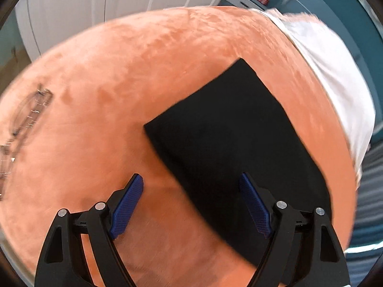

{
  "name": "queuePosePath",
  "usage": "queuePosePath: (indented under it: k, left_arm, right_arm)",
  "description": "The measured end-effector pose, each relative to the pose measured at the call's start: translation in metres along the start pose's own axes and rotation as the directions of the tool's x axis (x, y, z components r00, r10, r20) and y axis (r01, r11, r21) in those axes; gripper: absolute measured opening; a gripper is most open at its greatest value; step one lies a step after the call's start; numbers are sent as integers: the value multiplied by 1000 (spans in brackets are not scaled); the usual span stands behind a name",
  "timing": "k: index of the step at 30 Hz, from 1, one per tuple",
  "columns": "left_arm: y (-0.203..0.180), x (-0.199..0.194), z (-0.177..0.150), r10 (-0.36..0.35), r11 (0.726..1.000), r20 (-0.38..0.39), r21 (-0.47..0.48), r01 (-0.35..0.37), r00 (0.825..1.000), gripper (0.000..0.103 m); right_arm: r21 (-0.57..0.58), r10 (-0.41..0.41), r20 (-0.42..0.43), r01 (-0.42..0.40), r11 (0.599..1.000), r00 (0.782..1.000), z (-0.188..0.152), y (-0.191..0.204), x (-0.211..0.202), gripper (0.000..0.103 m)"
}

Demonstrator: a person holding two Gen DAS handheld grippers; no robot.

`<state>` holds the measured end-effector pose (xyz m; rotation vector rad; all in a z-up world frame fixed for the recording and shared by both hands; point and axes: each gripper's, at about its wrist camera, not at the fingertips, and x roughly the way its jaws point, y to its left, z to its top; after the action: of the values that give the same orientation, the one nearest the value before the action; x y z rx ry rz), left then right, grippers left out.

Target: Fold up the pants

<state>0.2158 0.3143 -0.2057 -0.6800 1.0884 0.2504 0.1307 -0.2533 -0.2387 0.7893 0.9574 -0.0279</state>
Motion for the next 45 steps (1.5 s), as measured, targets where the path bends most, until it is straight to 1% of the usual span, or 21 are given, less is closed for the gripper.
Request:
queuePosePath:
  k: [4, 5, 6, 8, 9, 15, 17, 19, 24, 25, 26, 28, 29, 31, 32, 35, 36, 38, 40, 42, 45]
  left_arm:
    - [-11, 11, 11, 25, 1000, 20, 10, -25, 999, 77]
    - [-12, 11, 11, 35, 999, 26, 8, -35, 999, 72]
    - [-14, 12, 12, 75, 997, 38, 1, -76, 996, 56]
    - [-16, 8, 13, 58, 998, 41, 1, -58, 997, 24]
    - [-16, 5, 13, 17, 1000, 23, -3, -17, 1000, 16]
    - [-35, -50, -6, 30, 996, 52, 80, -34, 998, 13]
    - [-42, -70, -22, 15, 992, 38, 126, -20, 999, 13]
    - [-45, -82, -43, -3, 988, -7, 156, 4, 1000, 13]
    - [-47, -74, -117, -2, 978, -137, 207, 31, 991, 14]
    - [-45, -70, -133, 14, 976, -133, 218, 15, 991, 14]
    - [-44, -68, -143, 43, 973, -114, 232, -15, 993, 14]
    - [-42, -68, -159, 120, 957, -45, 271, -104, 992, 19]
    - [-42, -74, -162, 131, 953, -22, 278, -120, 991, 19]
    - [-42, -90, -157, 129, 953, 18, 273, -129, 991, 20]
    - [-42, -100, -154, 139, 953, 48, 267, -147, 989, 20]
    - [-53, -126, -147, 146, 941, 127, 287, -177, 981, 22]
    - [-65, -134, -148, 189, 922, 195, 302, -243, 962, 22]
    - [-85, -152, -151, 254, 872, 344, 323, -368, 904, 22]
    - [-101, -160, -153, 250, 853, 391, 343, -392, 886, 31]
    - [-110, -166, -156, 212, 857, 367, 376, -353, 906, 34]
    - [-114, -166, -165, 182, 855, 331, 412, -315, 926, 34]
  right_arm:
    - [46, -5, 23, 4, 999, 1000, 2, 4, 9, 76]
    - [58, -18, 17, 17, 998, 1000, 4, 4, 12, 58]
    - [63, -14, 7, 13, 998, 1000, 6, 5, 13, 35]
    - [66, -11, -4, 11, 998, 1000, 10, 8, 12, 27]
    - [60, -16, -6, 16, 998, 1000, 11, 10, 8, 25]
    - [13, 15, -14, -15, 1000, 1000, 31, 18, -40, 16]
    - [11, 23, -27, -23, 1000, 999, 36, 7, -63, 16]
    - [-28, -38, -11, 38, 999, 999, 39, -8, -91, 16]
    - [12, -146, -43, 147, 989, 988, 30, -86, -123, 17]
    - [7, -152, -75, 153, 988, 985, 25, -102, -119, 19]
    - [12, -158, -121, 161, 987, 980, 18, -120, -110, 28]
    - [65, -138, -71, 143, 988, 988, 10, -132, -120, 37]
    - [60, -192, -29, 194, 979, 981, 10, -127, -130, 42]
    - [-25, -362, 114, 367, 930, 925, 7, -99, -156, 46]
    - [-124, -374, 170, 397, 910, 912, 3, -72, -162, 46]
    - [-325, -286, 138, 317, 891, 948, -16, -4, -143, 46]
    - [-374, -248, 88, 263, 889, 965, -25, 19, -124, 46]
    - [-421, -197, 9, 182, 889, 980, -42, 51, -88, 47]
    - [-462, -197, -25, 164, 872, 980, -56, 79, -52, 47]
    - [-489, -263, -8, 226, 843, 965, -63, 102, -20, 49]
    - [-450, -337, -33, 287, 846, 941, -63, 107, 12, 61]
